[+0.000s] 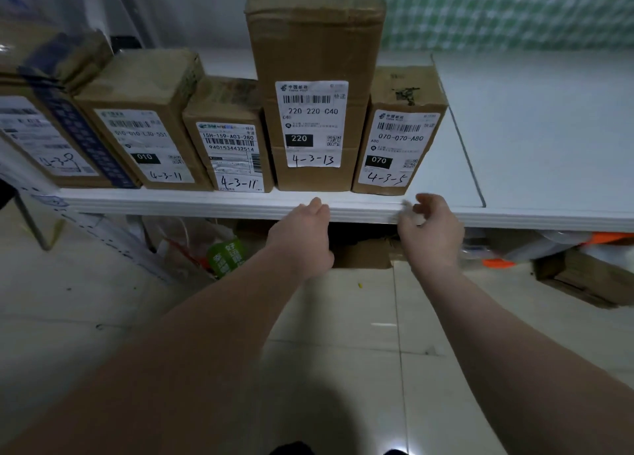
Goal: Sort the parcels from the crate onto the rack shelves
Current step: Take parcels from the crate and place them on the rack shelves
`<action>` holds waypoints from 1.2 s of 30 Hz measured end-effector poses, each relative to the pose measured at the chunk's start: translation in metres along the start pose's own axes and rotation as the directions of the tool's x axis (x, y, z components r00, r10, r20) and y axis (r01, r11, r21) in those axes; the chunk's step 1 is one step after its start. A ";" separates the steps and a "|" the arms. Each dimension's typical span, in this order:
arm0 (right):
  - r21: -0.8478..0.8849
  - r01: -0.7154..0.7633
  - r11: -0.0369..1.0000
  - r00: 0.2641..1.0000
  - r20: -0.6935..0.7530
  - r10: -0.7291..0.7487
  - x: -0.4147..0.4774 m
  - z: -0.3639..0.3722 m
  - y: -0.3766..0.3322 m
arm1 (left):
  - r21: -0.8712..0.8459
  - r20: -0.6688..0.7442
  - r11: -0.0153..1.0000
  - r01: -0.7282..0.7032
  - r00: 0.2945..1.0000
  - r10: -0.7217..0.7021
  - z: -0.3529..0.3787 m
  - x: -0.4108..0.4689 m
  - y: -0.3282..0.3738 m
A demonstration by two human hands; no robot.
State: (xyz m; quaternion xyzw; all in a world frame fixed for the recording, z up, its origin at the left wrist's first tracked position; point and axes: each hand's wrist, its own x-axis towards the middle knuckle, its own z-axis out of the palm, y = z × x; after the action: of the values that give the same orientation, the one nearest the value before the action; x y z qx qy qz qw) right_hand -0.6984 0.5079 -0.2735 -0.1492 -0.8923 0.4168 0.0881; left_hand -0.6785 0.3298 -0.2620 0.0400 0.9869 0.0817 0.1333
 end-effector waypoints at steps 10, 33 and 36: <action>-0.192 -0.210 0.959 0.841 0.465 0.278 -0.094 -0.102 -0.050 | -0.237 0.274 0.944 0.231 0.948 -0.163 -0.068 -0.129 0.011; -0.388 -0.045 0.921 0.601 0.726 0.335 -0.431 -0.070 -0.208 | -0.475 0.346 0.601 0.643 0.764 -0.544 -0.108 -0.552 -0.198; -0.374 -0.084 0.924 0.622 0.704 0.342 -0.502 -0.037 -0.235 | -0.534 0.387 0.512 0.673 0.732 -0.561 -0.104 -0.612 -0.261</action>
State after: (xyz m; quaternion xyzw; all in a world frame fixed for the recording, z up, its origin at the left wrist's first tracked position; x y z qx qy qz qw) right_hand -0.2616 0.2208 -0.0854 -0.0791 -0.8749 0.3052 -0.3677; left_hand -0.1330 -0.0038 -0.0504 -0.3560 0.8295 0.3576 0.2395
